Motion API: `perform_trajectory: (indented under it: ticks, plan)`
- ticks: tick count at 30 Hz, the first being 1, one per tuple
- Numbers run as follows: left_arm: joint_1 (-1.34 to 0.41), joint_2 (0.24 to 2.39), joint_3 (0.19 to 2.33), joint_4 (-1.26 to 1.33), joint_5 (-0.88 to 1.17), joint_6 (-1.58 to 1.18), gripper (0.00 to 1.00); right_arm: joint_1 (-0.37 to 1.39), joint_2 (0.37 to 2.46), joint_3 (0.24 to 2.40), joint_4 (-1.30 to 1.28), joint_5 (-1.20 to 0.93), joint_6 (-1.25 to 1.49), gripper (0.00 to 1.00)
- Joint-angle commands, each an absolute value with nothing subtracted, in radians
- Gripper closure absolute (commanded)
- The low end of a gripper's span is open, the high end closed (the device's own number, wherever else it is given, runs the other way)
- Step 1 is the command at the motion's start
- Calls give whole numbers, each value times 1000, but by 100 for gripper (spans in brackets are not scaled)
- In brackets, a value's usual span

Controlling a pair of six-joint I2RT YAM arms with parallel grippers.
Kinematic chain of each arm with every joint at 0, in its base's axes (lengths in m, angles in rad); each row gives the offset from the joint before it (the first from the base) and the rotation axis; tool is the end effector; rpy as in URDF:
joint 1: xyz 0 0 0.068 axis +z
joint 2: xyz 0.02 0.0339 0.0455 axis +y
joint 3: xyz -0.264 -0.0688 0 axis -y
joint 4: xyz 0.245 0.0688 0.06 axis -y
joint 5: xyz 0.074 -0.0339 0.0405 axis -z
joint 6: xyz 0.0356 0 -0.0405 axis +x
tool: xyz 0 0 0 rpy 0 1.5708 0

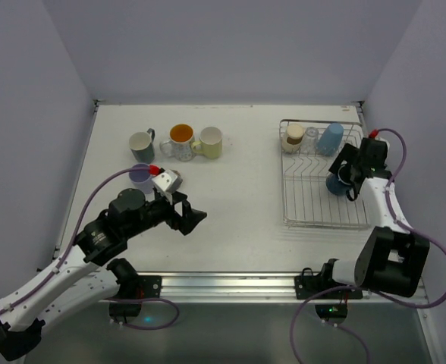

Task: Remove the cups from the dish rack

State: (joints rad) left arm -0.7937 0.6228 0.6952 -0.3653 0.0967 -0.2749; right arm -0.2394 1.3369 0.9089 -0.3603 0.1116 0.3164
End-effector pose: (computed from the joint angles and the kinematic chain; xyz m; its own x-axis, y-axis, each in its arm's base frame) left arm 0.1030 -0.1096 0.3135 -0.4051 0.0266 -0.9139 0.6904 0.6642 -0.2867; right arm 0.2747 -0.0711 0.2456 -0.5577 0.4544 -0.6946 0.5108 0.8475 0.1443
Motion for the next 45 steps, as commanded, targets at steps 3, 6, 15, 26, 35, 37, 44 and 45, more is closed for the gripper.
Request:
perform_trajectory:
  ticks: [3, 6, 15, 26, 35, 37, 44, 45]
  plan:
    - [-788, 640, 704, -298, 221, -334, 11, -232, 1092, 949, -302, 37, 429, 67]
    - [-788, 661, 730, -278, 291, -380, 12, -232, 1008, 956, -305, -46, 480, 67]
    - [-790, 748, 641, 186, 443, -574, 14, -85, 746, 761, -161, -375, 694, 68]
    - [-790, 1028, 617, 577, 475, -742, 13, 263, 640, 460, 398, -630, 1043, 68]
    - [-807, 1126, 629, 667, 499, -825, 19, 408, 796, 390, 716, -670, 1160, 68]
    - [-813, 1115, 615, 699, 499, -839, 27, 445, 837, 388, 750, -654, 1175, 68]
    - [-818, 1031, 565, 690, 437, -847, 96, 521, 902, 347, 885, -565, 1232, 57]
    - [-819, 999, 558, 666, 427, -844, 100, 526, 903, 342, 887, -558, 1235, 52]
